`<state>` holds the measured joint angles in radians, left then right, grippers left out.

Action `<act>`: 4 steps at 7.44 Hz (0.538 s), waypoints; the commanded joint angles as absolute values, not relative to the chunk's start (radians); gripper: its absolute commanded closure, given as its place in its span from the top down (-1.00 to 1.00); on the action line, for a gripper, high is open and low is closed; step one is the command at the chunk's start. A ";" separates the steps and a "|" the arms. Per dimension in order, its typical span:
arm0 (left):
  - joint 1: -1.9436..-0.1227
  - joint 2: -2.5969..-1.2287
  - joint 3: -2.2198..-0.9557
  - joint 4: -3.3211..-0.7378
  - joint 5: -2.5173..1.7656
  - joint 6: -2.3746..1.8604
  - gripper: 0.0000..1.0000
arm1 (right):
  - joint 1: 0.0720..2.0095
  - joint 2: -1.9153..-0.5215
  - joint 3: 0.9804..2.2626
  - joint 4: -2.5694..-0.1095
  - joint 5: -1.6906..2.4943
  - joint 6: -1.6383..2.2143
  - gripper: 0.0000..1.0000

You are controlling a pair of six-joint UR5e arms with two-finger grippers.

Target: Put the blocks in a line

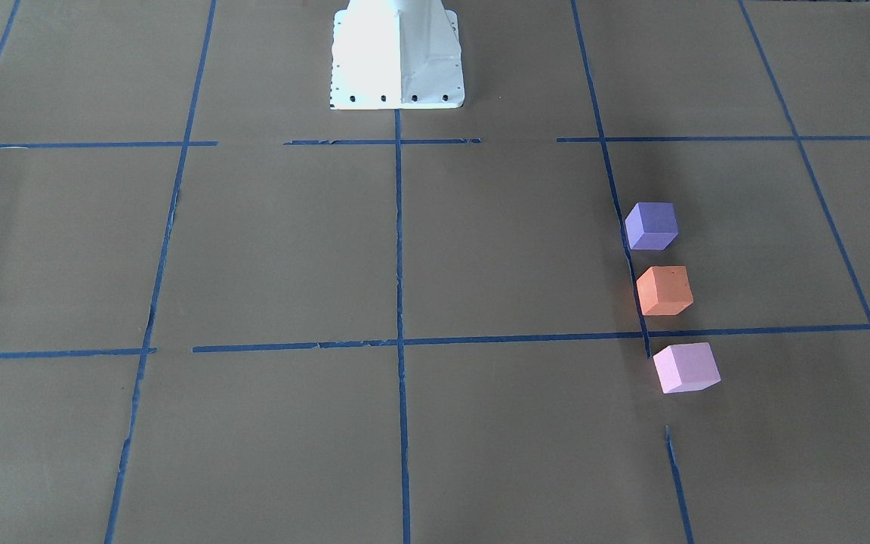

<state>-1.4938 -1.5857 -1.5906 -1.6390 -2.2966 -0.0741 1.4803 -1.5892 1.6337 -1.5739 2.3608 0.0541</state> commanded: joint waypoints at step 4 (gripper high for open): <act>-1.554 -1.586 -1.606 -1.554 -2.298 -0.066 1.00 | 1.480 -1.589 1.634 -1.574 2.362 0.054 1.00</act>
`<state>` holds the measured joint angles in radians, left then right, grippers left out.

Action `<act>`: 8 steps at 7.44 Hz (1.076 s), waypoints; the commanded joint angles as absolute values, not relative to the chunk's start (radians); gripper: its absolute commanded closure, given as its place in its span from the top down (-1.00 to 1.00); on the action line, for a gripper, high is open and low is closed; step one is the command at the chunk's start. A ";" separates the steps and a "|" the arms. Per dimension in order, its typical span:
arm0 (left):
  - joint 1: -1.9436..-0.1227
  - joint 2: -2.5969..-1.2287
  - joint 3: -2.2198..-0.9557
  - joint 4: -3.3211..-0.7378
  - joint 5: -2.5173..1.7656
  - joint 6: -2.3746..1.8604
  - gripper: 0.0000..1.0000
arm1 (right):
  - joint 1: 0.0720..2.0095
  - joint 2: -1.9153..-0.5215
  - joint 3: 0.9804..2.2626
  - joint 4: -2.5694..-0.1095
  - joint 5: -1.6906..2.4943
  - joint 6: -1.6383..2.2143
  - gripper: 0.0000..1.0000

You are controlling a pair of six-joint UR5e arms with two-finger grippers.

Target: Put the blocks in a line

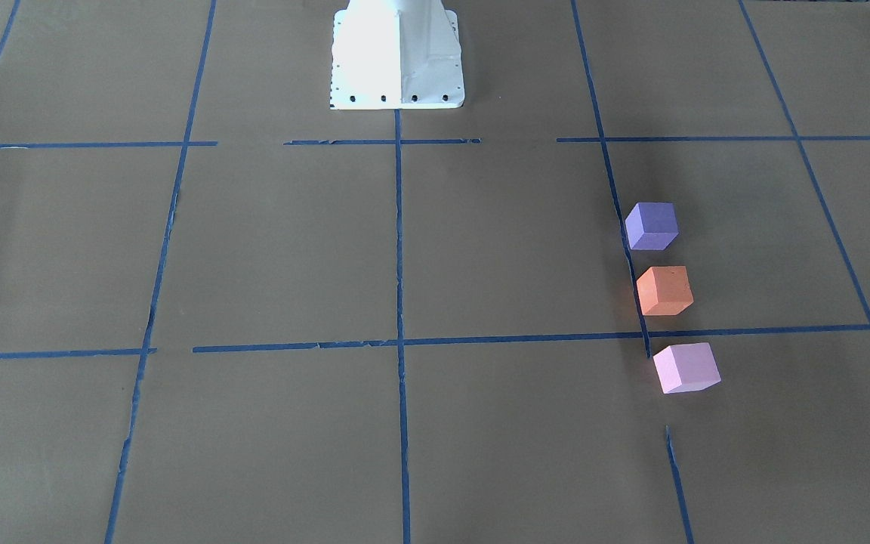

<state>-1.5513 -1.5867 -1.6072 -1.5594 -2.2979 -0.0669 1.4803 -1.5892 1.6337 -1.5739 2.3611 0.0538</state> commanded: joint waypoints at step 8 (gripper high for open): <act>-1.551 -1.589 -1.601 -1.513 -2.296 -0.061 1.00 | 1.480 -1.589 1.634 -1.574 2.361 0.054 1.00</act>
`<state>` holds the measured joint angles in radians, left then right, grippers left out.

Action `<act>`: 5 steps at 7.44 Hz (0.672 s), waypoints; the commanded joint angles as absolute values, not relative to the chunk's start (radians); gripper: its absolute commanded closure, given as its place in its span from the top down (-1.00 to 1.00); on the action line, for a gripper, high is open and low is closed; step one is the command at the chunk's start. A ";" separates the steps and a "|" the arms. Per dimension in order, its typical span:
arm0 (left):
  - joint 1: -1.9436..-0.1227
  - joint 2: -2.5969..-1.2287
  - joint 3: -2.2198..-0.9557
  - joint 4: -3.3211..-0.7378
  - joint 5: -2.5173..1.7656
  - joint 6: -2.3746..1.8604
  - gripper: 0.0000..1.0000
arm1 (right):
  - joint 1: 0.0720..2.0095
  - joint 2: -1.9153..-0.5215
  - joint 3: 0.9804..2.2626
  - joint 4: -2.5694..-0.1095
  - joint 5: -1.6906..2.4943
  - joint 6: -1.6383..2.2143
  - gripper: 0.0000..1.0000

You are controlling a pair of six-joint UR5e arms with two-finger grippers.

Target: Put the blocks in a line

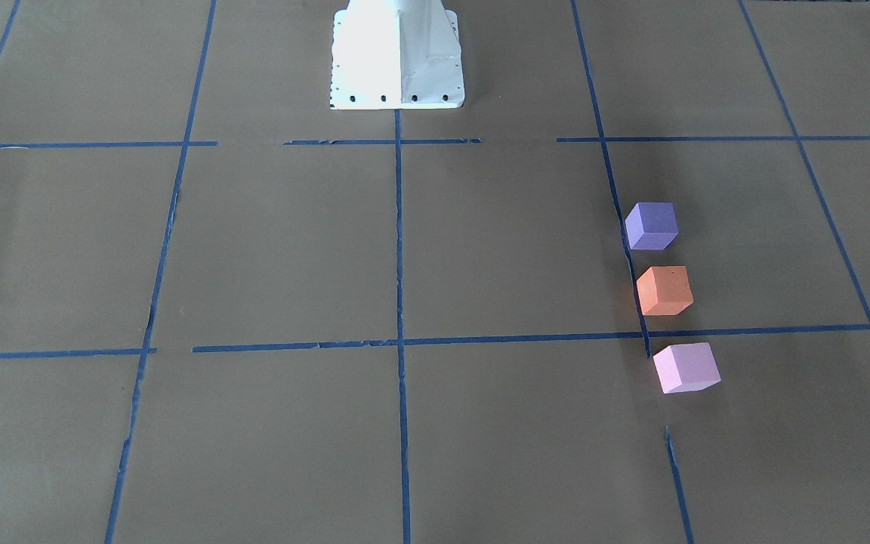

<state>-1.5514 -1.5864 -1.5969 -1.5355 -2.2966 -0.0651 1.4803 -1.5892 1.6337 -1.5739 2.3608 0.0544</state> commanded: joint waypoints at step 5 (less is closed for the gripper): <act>-1.551 -1.586 -1.594 -1.506 -2.296 0.076 1.00 | 1.480 -1.589 1.634 -1.574 2.361 0.055 1.00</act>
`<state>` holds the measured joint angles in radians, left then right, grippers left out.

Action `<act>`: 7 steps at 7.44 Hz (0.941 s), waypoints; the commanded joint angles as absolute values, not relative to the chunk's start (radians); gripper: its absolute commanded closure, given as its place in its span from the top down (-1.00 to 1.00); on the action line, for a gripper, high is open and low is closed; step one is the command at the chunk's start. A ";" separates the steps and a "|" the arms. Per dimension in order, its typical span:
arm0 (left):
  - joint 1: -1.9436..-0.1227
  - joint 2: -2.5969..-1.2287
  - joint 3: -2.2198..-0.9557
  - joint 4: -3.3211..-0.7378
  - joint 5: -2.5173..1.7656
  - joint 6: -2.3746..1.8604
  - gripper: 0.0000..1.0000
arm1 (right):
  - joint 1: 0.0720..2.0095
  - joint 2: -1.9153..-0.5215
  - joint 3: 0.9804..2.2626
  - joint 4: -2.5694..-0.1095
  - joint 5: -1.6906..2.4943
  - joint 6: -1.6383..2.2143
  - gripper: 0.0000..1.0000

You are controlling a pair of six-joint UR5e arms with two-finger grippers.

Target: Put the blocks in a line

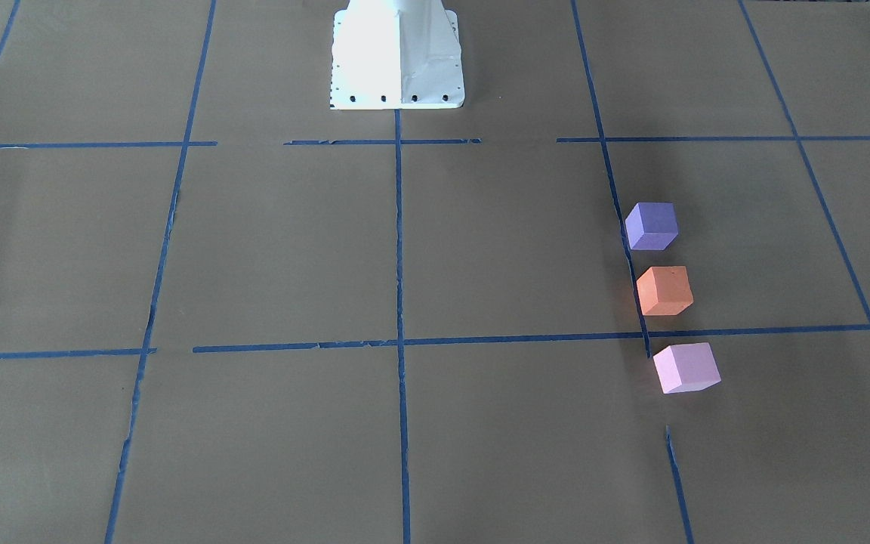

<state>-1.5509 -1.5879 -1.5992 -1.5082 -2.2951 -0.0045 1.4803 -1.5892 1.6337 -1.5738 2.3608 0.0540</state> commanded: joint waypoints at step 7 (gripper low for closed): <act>-1.551 -1.609 -1.595 -1.385 -2.335 0.078 1.00 | 1.480 -1.589 1.634 -1.574 2.361 0.054 1.00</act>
